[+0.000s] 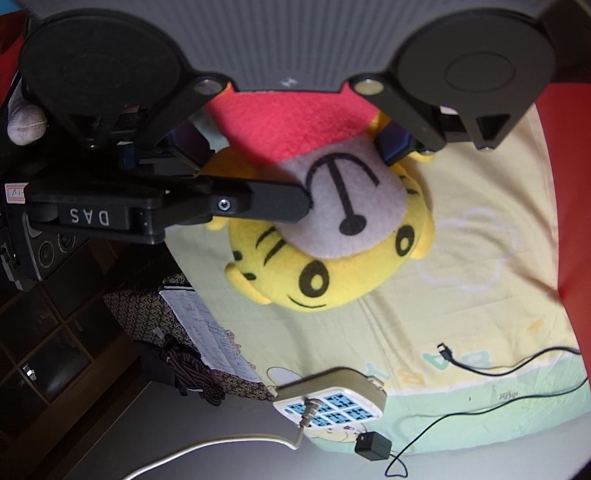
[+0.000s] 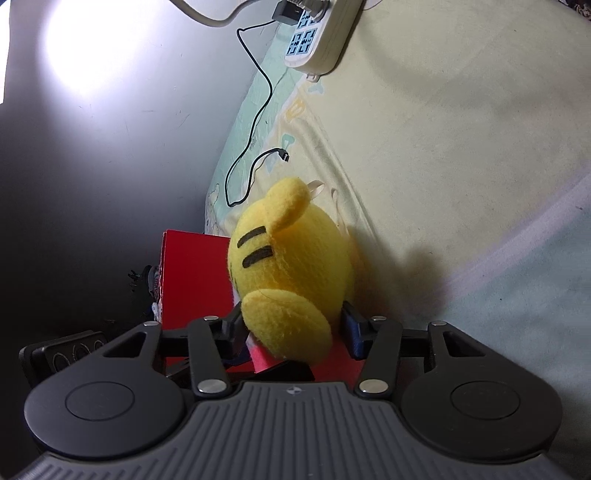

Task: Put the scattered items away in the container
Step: 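Lift the yellow tiger plush off the sheet with the right gripper, then carry the yellow tiger plush with the right gripper toward the red box, then lower the yellow tiger plush into the red box with the right gripper, then open the right gripper to release the tiger plush in the box, then raise the right gripper away from the red box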

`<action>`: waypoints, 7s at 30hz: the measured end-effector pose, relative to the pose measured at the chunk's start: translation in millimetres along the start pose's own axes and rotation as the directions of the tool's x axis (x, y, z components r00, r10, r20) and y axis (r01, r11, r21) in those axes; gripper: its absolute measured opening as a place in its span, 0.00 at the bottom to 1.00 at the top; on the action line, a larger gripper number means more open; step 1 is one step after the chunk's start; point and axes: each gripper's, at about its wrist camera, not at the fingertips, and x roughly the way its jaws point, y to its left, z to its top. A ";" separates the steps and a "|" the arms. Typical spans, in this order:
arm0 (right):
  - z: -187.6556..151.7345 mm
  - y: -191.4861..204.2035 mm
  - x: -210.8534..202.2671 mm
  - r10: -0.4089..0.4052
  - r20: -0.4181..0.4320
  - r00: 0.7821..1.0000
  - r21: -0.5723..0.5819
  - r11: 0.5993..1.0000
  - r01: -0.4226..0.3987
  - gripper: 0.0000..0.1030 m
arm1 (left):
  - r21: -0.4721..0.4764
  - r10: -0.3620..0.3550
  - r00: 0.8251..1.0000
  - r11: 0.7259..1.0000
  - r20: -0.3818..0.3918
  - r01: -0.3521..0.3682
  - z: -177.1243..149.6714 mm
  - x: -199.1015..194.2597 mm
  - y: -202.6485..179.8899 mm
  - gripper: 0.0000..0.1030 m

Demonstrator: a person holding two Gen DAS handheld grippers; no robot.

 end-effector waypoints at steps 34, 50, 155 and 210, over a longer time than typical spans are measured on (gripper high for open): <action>-56.3 156.5 -4.0 0.154 0.228 0.962 -0.360 0.931 -0.063 0.51 | 0.066 -0.059 0.930 0.997 0.363 0.038 4.4 -170.9 55.4 0.91; -65.4 217.1 111.7 0.221 0.125 0.967 -0.401 0.903 -0.155 0.51 | -0.041 0.084 0.915 0.996 0.396 -0.074 1.9 -214.8 158.6 0.91; -106.4 237.2 92.9 -0.163 0.333 0.929 -0.628 0.697 0.347 0.52 | -0.288 0.620 0.773 0.771 0.133 -0.569 -47.9 -204.4 122.1 0.97; -70.1 132.5 29.1 -0.607 0.437 0.664 -0.422 0.513 0.747 0.65 | -0.120 0.513 0.857 0.849 -0.045 -0.514 -43.2 -66.3 22.2 0.97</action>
